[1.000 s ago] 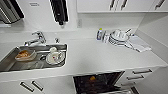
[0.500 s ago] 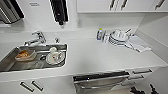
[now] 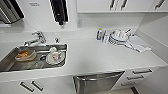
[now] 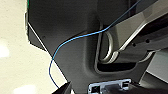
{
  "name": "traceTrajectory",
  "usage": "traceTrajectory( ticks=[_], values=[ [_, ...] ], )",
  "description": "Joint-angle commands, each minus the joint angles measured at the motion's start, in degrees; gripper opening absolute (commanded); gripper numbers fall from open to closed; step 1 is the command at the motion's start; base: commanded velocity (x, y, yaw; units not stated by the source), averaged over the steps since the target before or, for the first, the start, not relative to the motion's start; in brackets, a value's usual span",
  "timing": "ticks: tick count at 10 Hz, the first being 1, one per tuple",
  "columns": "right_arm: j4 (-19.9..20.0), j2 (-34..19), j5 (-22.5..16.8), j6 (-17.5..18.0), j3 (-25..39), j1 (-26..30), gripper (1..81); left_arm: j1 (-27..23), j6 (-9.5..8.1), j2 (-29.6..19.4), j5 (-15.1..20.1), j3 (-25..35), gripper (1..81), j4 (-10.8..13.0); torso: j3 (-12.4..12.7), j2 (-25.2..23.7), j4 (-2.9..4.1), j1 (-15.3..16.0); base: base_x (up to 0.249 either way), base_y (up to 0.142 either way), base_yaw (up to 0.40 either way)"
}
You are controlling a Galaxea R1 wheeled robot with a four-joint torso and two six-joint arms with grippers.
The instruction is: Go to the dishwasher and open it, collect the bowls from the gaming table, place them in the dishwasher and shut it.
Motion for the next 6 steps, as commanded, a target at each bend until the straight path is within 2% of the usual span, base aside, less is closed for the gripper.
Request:
traceTrajectory(
  ticks=[1,3,5,6],
  values=[
    [-16.71,15.97,-6.1,-1.04,-20.29,-12.23,81.1,0.39,0.25,0.04,2.44,0.09,81.1,0.58,0.0,0.0,0.0,0.0,0.0,0.0,0.0],
    [-23.99,20.79,-8.03,-1.48,-30.02,-16.6,81.1,0.13,0.42,0.39,2.53,0.09,81.1,0.67,0.0,0.0,0.0,0.0,0.0,0.0,0.0],
    [-34.99,25.99,-8.21,-1.74,-40.08,-21.18,81.1,-0.31,1.39,0.57,2.61,0.09,81.1,0.67,0.0,0.0,0.0,0.0,0.0,0.0,0.0],
    [-38.5,28.43,-7.95,-1.74,-43.92,-22.76,81.1,-0.49,1.65,0.75,2.88,0.09,81.1,0.67,0.0,0.0,0.0,0.0,0.0,0.0,0.0]
  ],
)
